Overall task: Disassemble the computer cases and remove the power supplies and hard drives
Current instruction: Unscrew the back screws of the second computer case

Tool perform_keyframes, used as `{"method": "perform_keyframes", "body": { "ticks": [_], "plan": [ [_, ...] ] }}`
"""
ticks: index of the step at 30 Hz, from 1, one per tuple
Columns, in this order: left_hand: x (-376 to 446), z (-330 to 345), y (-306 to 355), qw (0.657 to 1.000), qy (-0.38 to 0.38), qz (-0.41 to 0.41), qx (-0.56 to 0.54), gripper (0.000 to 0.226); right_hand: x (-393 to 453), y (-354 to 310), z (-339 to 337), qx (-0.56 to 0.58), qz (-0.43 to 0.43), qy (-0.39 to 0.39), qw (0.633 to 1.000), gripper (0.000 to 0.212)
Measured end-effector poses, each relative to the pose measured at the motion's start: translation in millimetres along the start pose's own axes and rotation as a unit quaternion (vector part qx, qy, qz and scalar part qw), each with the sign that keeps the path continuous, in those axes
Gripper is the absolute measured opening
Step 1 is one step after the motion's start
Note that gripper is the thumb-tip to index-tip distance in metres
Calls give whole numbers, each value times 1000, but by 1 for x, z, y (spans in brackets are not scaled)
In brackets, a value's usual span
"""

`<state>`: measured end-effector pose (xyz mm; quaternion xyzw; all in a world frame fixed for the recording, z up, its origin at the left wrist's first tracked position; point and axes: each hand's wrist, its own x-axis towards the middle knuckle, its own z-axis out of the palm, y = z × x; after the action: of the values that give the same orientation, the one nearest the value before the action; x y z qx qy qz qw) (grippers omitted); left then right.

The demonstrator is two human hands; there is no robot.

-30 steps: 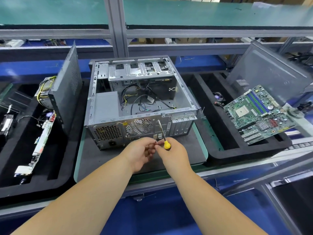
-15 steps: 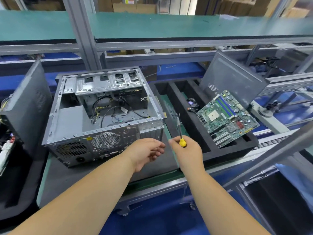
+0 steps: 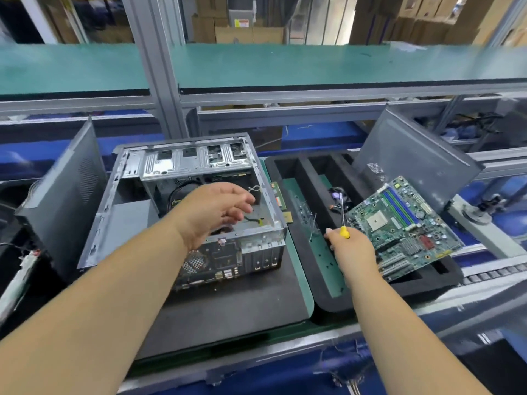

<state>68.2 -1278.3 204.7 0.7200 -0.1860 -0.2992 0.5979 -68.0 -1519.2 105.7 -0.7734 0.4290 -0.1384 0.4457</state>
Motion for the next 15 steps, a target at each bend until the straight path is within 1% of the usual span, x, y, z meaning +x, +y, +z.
{"method": "perform_keyframes", "body": {
  "ticks": [4, 6, 7, 8, 9, 11, 12, 13, 15],
  "plan": [
    [31, -32, -1, 989, 45, -28, 141, 18, -3, -39, 9, 59, -30, -8, 998, 26],
    [48, -45, -3, 970, 27, -50, 237, 17, -8, -61, 13, 86, -47, -16, 995, 24],
    [56, -50, -5, 954, 1, -64, 294, 19, -10, -70, 15, 103, -56, -22, 993, 23],
    [65, -54, -6, 930, -34, -78, 358, 23, -13, -79, 17, 115, -65, -27, 991, 21],
    [74, -57, -9, 899, -72, -91, 422, 28, -16, -87, 19, 120, -76, -30, 989, 17],
    [91, -60, -13, 827, -145, -110, 532, 36, -19, -102, 22, 115, -91, -30, 989, 13],
    [98, -61, -16, 797, -172, -116, 568, 38, -19, -108, 23, 113, -93, -28, 989, 13],
    [106, -62, -20, 774, -194, -121, 590, 38, -20, -113, 25, 114, -92, -26, 989, 13],
    [118, -59, -31, 749, -219, -125, 613, 31, -19, -121, 29, 113, -88, -16, 990, 12]
  ]
}}
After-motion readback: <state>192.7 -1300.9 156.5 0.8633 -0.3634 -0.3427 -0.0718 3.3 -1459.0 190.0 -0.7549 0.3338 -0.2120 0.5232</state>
